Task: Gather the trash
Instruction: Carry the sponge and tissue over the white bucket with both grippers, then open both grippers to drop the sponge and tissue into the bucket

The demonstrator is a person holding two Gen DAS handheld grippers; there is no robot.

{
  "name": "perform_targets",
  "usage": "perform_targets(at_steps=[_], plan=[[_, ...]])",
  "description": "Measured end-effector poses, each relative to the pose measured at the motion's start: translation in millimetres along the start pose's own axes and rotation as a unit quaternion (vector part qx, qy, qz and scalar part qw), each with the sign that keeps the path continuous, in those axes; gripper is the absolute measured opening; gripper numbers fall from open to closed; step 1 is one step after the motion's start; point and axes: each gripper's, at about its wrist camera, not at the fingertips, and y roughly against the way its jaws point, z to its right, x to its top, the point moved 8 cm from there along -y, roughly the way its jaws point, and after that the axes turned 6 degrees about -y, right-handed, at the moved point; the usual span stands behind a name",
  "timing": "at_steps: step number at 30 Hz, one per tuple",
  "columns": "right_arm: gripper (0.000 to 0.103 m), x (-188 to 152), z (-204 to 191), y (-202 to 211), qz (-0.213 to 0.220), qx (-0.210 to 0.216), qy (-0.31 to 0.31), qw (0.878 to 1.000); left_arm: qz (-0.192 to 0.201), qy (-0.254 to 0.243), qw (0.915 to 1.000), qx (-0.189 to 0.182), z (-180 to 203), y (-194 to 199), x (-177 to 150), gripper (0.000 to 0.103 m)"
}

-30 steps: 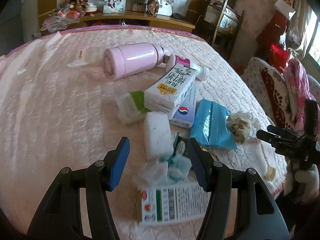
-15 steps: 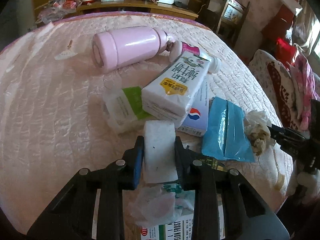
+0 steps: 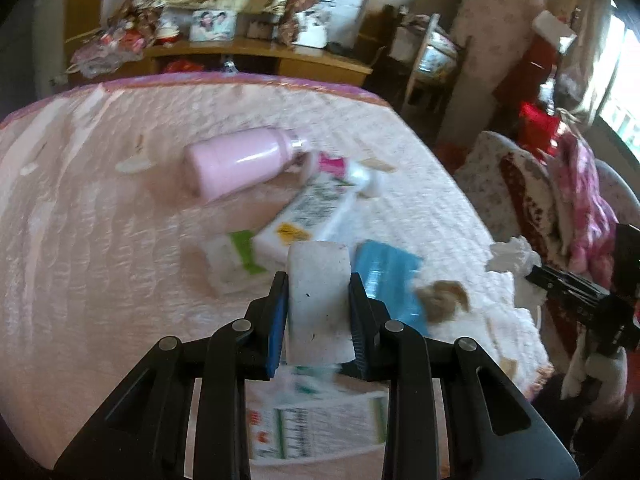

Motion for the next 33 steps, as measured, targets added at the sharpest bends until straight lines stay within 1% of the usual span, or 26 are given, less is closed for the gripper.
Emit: perform_targets(at_steps=[7, 14, 20, 25, 30, 33], plan=[[0.018, -6, 16, 26, 0.012, -0.010, -0.003, 1.000, -0.003, -0.042, 0.9984, -0.037, 62, -1, 2, 0.026], [0.018, -10, 51, 49, 0.025, -0.031, -0.023, 0.999, -0.011, -0.072, 0.9950, -0.068, 125, -14, 8, 0.026], [0.018, -19, 94, 60, 0.025, -0.063, -0.046, 0.997, -0.021, -0.098, 0.9903, -0.096, 183, -34, 9, 0.026], [0.018, -31, 137, 71, 0.026, -0.095, -0.071, 0.993, -0.038, -0.118, 0.9852, -0.119, 235, -57, 7, 0.026], [0.018, -43, 182, 73, 0.017, -0.123, -0.101, 0.987, -0.053, -0.134, 0.9800, -0.137, 282, -81, 6, 0.026], [0.018, -53, 205, 70, 0.007, -0.130, -0.124, 0.984, -0.063, -0.144, 0.9768, -0.146, 307, -96, 2, 0.026]])
